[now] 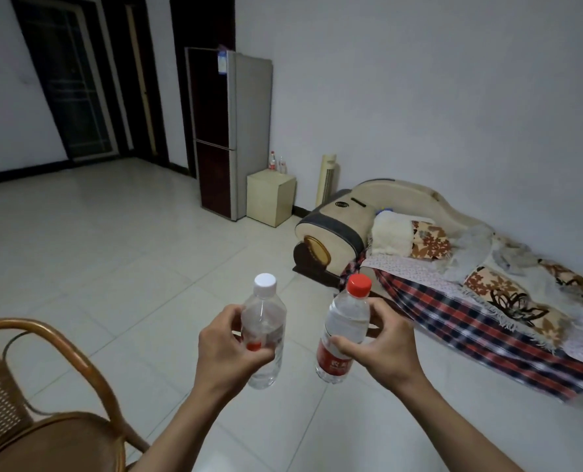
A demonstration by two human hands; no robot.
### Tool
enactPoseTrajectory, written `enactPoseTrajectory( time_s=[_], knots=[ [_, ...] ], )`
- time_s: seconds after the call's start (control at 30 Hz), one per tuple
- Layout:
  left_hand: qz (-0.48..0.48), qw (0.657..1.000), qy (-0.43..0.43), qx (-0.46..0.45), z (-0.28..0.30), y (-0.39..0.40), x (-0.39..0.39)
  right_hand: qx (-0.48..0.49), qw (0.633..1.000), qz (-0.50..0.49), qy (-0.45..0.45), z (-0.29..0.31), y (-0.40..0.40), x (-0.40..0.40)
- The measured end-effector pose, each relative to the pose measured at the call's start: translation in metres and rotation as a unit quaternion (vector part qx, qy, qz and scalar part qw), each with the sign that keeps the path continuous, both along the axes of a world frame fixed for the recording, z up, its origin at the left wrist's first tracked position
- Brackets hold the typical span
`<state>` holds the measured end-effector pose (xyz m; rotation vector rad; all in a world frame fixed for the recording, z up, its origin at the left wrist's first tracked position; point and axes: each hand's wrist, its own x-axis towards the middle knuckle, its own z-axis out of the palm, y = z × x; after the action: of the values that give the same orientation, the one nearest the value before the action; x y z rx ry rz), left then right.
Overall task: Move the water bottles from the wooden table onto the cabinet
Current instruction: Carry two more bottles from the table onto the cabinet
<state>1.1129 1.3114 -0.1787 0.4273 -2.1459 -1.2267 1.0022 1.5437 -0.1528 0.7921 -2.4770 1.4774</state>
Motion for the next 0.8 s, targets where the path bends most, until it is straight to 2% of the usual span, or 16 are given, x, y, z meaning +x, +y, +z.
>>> enactPoseTrajectory(
  time_s=[0.23, 0.5, 0.8],
  knots=[
    [0.023, 0.999, -0.018, -0.016, 0.006, -0.021, -0.072, -0.016, 1.000, 0.023, 0.001, -0.011, -0.026, -0.084],
    [0.052, 0.998, 0.001, -0.018, 0.029, -0.039, -0.168, -0.023, 0.998, 0.055, -0.003, -0.001, -0.046, -0.187],
    [0.043, 0.999, -0.005, -0.003, 0.016, -0.091, -0.253, -0.015, 0.999, 0.043, -0.015, -0.005, -0.102, -0.274]
  ],
)
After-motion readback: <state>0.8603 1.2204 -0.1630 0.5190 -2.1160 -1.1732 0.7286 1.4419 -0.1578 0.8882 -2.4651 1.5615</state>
